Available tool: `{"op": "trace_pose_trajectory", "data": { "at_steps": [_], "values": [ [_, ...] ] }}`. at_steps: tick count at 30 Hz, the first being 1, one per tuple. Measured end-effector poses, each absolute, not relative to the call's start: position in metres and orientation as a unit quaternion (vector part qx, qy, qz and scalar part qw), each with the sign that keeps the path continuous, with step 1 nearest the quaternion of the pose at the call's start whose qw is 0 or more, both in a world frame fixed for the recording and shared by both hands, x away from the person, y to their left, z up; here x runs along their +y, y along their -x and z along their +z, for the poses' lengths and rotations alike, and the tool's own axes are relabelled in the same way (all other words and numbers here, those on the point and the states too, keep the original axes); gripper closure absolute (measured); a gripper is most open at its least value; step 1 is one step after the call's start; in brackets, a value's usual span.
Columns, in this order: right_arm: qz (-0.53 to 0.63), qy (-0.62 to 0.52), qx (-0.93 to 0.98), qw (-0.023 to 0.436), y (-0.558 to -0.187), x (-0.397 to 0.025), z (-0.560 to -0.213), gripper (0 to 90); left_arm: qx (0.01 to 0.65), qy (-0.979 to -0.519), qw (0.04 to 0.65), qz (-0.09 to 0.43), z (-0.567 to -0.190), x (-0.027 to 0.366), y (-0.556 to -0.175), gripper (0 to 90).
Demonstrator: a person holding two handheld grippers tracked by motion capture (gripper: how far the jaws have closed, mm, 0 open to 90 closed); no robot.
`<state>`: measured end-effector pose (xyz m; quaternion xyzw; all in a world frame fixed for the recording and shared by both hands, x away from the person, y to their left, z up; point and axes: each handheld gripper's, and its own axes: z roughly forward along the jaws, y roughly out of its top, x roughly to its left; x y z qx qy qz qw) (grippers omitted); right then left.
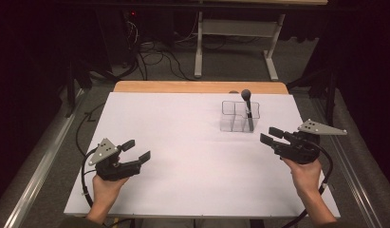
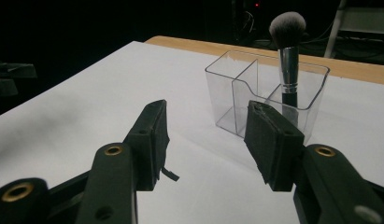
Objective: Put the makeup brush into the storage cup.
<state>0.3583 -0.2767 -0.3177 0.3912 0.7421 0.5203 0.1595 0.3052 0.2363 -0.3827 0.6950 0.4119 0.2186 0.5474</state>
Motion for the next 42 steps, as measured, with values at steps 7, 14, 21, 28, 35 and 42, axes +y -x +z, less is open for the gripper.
{"op": "trace_pose_trajectory", "data": {
  "at_steps": [7,14,21,28,35,42],
  "values": [
    [0.521,-0.392,0.742,0.156,-0.356,-0.276,-0.322,51.1,0.412,-0.695,0.547,0.219,-0.383,0.236,-0.305,24.8],
    [0.52,-0.391,0.744,0.153,-0.353,-0.275,-0.327,50.6,0.412,-0.695,0.547,0.218,-0.383,0.236,-0.305,24.8],
    [0.519,-0.39,0.745,0.15,-0.35,-0.273,-0.332,49.6,0.412,-0.695,0.547,0.218,-0.383,0.236,-0.305,24.9],
    [0.518,-0.393,0.745,0.148,-0.348,-0.273,-0.339,48.4,0.413,-0.695,0.547,0.219,-0.383,0.236,-0.305,24.9],
    [0.516,-0.388,0.749,0.146,-0.347,-0.271,-0.344,46.6,0.413,-0.695,0.547,0.218,-0.383,0.236,-0.305,24.9],
    [0.515,-0.39,0.749,0.147,-0.345,-0.27,-0.349,44.8,0.413,-0.695,0.547,0.218,-0.383,0.236,-0.305,24.9]
  ]
}}
